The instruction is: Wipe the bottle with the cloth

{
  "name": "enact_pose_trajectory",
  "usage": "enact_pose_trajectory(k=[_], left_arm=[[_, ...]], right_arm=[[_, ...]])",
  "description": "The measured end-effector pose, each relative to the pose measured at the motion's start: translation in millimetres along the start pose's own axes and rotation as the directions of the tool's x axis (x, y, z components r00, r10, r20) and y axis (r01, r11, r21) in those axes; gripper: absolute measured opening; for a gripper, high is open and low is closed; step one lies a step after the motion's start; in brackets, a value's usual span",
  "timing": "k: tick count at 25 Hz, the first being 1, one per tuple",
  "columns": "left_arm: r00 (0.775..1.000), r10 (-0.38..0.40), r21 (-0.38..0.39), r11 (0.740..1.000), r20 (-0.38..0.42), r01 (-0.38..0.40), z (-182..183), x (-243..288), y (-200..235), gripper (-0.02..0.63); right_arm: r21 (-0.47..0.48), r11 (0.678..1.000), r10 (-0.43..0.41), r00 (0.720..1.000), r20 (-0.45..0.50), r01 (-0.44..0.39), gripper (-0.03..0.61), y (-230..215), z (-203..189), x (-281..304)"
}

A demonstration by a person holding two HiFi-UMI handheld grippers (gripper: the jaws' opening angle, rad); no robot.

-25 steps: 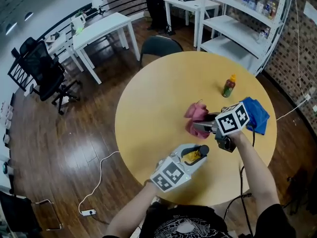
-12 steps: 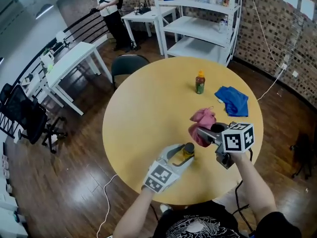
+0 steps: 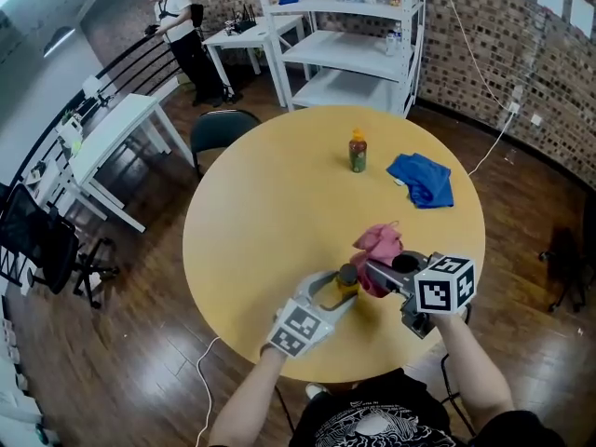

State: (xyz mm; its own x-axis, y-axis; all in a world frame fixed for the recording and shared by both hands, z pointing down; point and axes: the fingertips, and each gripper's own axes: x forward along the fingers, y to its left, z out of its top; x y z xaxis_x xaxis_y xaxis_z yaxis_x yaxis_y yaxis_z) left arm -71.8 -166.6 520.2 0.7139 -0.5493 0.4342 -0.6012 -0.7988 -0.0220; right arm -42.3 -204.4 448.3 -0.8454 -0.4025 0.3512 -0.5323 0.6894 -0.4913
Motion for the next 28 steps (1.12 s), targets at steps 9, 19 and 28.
enact_pose_trajectory(k=[9, 19, 28], left_arm=[[0.999, 0.021, -0.014, 1.0, 0.031, -0.021, -0.7, -0.2, 1.2, 0.221], [0.999, 0.026, -0.024, 0.999, 0.037, -0.025, -0.3, 1.3, 0.9, 0.221], [0.999, 0.018, -0.019, 1.0, 0.039, -0.018, 2.8, 1.7, 0.5, 0.219]], right_arm=[[-0.033, 0.999, -0.016, 1.0, 0.016, 0.017, 0.104, 22.5, -15.1, -13.6], [-0.138, 0.989, -0.054, 0.998, 0.021, 0.056, 0.104, 61.5, -29.6, -16.5], [-0.326, 0.94, 0.066, 0.991, -0.12, -0.102, 0.103, 126.6, -17.5, 8.1]])
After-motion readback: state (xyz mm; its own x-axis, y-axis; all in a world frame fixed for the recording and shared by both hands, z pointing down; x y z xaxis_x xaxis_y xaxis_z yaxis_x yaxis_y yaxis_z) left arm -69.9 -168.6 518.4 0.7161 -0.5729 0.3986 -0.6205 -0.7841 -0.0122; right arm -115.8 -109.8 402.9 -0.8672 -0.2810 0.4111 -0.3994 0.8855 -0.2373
